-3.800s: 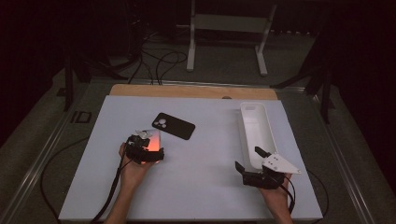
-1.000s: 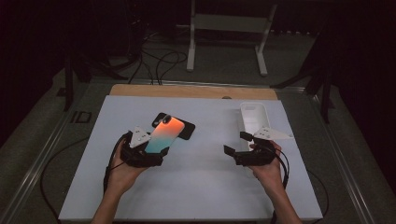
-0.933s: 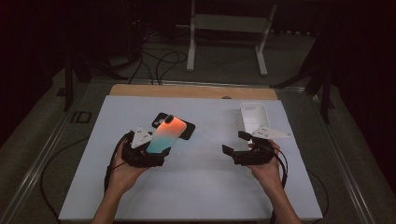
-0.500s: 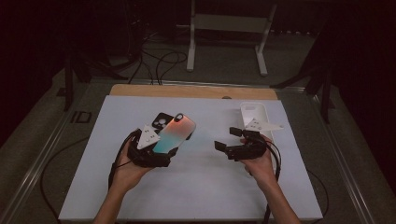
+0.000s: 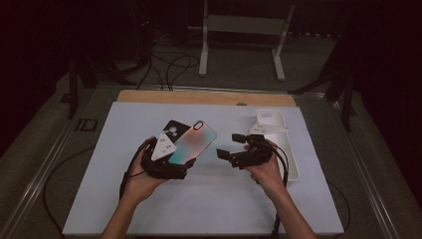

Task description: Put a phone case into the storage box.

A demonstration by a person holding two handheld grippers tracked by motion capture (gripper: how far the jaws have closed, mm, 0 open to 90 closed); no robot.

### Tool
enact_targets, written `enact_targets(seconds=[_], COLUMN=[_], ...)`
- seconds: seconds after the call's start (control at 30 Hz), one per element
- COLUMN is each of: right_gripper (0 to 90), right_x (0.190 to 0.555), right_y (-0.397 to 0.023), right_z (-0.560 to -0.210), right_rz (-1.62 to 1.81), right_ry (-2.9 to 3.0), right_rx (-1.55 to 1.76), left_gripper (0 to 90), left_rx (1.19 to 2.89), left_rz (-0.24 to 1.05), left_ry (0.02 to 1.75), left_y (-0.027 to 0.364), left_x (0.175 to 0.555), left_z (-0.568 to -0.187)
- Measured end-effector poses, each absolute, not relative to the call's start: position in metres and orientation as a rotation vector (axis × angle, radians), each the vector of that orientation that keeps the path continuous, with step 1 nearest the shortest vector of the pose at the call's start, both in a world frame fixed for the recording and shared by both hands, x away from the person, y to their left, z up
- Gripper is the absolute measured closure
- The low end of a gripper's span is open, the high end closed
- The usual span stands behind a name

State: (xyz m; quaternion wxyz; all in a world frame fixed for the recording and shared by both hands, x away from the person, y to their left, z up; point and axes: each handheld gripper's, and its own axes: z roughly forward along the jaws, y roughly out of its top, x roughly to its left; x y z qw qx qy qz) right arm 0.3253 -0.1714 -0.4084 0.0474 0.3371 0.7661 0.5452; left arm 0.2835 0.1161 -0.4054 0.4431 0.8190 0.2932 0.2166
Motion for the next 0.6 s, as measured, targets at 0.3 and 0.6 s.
enact_targets(seconds=[0.3, 0.6], right_gripper=[9.1, 13.2], right_x=[0.332, 0.333], right_y=[-0.162, -0.157], right_z=[-0.413, -0.413], right_rz=[1.701, 1.778], right_ry=[2.377, 2.396], right_rx=[1.069, 1.099], left_gripper=[16.5, 16.4], left_rx=[2.025, 2.03], left_rz=[0.504, 0.489], left_ry=[0.672, 0.629], left_y=[0.11, 0.103], left_x=[0.284, 0.282], left_z=[-0.406, -0.407])
